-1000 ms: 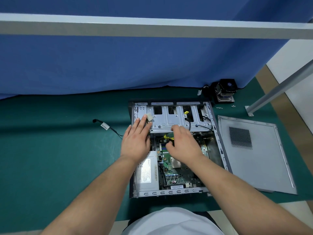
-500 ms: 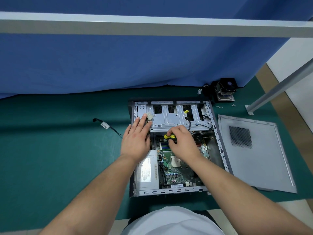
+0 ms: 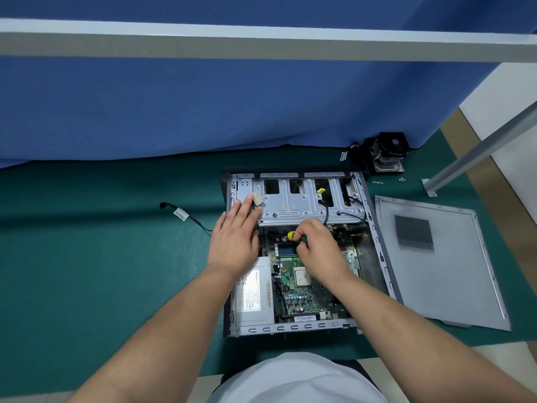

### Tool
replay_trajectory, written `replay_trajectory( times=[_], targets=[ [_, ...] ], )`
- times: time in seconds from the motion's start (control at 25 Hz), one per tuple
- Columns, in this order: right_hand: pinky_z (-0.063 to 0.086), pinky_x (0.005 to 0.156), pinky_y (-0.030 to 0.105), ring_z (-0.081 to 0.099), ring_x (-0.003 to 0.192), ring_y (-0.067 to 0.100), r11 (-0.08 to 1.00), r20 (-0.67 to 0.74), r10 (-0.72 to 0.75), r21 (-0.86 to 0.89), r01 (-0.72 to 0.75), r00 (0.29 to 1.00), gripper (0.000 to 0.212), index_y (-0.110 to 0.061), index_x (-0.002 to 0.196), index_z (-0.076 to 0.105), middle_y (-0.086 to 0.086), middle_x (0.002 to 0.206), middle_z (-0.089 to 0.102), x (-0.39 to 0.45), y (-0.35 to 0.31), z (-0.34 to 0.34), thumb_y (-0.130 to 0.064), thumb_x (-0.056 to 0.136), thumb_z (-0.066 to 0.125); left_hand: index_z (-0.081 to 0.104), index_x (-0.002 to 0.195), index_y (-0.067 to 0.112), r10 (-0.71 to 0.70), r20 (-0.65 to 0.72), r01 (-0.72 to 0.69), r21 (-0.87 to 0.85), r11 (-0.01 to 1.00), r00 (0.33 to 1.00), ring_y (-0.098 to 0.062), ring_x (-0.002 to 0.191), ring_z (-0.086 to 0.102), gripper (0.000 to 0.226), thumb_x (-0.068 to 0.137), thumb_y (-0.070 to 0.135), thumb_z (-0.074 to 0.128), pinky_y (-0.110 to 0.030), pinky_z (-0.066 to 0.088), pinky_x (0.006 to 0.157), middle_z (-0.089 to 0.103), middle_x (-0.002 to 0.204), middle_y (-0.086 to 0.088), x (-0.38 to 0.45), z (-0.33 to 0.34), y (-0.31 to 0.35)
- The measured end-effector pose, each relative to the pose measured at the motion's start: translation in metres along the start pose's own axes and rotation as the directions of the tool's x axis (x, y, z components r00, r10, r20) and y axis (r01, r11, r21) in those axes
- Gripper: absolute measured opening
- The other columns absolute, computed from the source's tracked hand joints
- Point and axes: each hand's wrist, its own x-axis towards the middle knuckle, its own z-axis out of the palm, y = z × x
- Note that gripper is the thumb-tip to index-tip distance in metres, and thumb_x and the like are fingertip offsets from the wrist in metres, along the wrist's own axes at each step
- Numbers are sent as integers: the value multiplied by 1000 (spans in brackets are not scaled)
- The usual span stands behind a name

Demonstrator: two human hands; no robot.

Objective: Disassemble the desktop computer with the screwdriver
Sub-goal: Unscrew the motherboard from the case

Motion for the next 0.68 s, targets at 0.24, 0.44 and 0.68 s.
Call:
replay_trajectory(
  times=[0.24, 0.44, 0.68],
  targets=[
    [43, 91, 27, 52, 105, 14, 999, -40, 0, 50, 2, 999, 29, -23, 93, 56, -6, 108, 50, -3, 5, 2, 6, 88, 55, 33, 158, 35, 3, -2, -3, 1, 1000, 1000, -15, 158, 7, 57, 102, 30, 43, -41, 12, 129, 6, 172, 12, 0, 1, -1],
    [41, 66, 17, 53, 75, 3, 997, -57, 22, 70, -18, 998, 23, -27, 95, 55, -15, 107, 47, -8, 6, 0, -4, 93, 57, 33, 157, 37, 20, -18, -19, 13, 1000, 1000, -15, 158, 7, 57, 101, 31, 43, -44, 14, 128, 6, 172, 12, 2, 4, -3],
    [41, 59, 12, 52, 62, 3, 951, -268, 170, 298, -86, 948, 8, -32, 100, 58, -17, 103, 59, -27, 0, -20, -25, 99, 61, 43, 148, 37, 233, -77, -216, 179, 960, 969, -20, 157, 18, 46, 103, 33, 48, -49, 17, 124, 29, 167, 7, -1, 4, 0]
  ],
)
